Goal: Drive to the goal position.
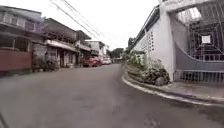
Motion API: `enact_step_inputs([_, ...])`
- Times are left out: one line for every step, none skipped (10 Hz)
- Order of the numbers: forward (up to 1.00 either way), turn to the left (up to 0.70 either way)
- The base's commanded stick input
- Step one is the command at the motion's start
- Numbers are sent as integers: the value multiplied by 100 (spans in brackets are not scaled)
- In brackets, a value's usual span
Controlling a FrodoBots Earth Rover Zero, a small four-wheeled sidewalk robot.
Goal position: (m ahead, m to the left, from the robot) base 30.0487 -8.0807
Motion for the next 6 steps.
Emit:
enact_step_inputs([85,10])
enact_step_inputs([85,-14])
enact_step_inputs([85,-24])
enact_step_inputs([85,-24])
enact_step_inputs([85,-5])
enact_step_inputs([85,10])
